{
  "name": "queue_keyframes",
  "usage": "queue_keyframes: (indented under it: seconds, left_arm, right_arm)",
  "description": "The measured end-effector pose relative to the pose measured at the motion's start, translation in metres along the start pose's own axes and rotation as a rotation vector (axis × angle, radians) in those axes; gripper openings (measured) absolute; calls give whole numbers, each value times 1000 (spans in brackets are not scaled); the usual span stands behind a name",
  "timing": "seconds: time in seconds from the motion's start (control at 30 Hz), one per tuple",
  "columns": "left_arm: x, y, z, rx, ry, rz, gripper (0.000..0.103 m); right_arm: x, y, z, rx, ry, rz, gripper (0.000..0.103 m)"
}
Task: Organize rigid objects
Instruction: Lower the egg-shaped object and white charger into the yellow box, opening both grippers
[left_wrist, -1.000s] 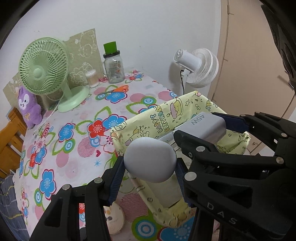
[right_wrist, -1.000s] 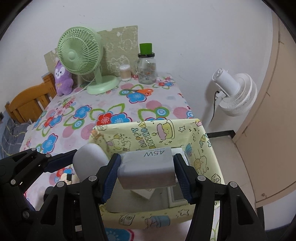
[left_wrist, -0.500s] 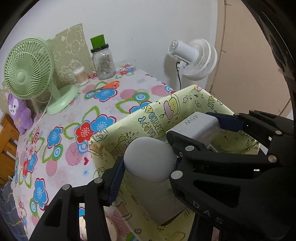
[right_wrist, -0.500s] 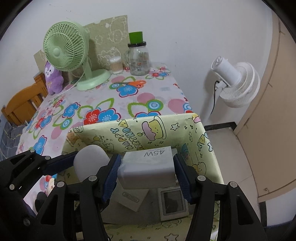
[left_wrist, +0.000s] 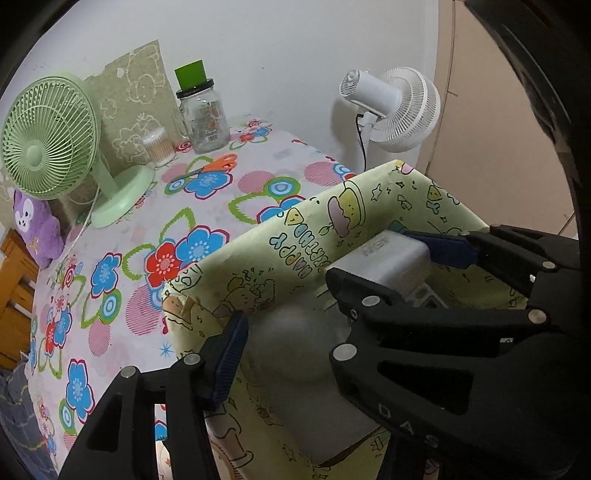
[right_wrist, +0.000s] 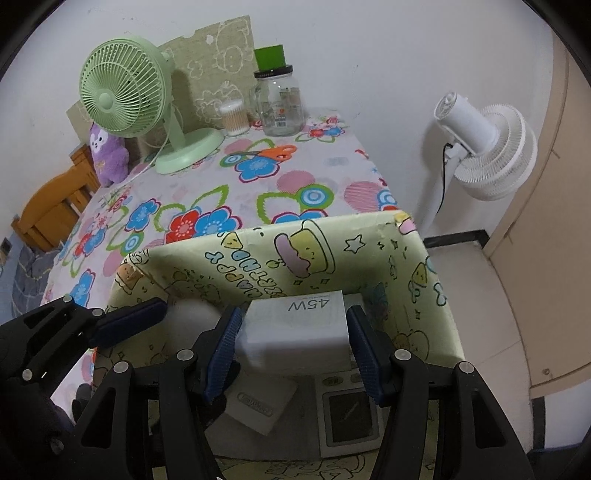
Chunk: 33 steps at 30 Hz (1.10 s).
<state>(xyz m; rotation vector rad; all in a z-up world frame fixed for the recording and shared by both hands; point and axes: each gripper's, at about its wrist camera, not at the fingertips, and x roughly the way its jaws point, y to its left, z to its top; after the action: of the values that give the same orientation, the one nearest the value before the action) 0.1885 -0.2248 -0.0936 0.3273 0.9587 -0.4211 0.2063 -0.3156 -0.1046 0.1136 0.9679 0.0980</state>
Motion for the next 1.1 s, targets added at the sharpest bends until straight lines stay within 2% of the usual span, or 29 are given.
queue_keyframes:
  seconds: [0.13, 0.27, 0.43, 0.63, 1.1]
  left_arm:
    - [-1, 0, 0, -4, -4, -9, 76]
    - [-4, -1, -1, -3, -5, -17, 78]
    - [-15, -3, -6, 13, -28, -11, 86]
    - [-31, -5, -12, 29, -62, 0, 89]
    - [-68, 0, -33, 36, -130, 17, 98]
  right_arm:
    - [-3, 1, 0, -2, -14, 0, 61]
    - [-6, 2, -1, -6, -22, -10, 63]
    - [-16, 2, -4, -5, -44, -21, 71]
    - [-32, 8, -9, -11, -78, -40, 78]
    - [-67, 33, -24, -37, -145, -96, 84]
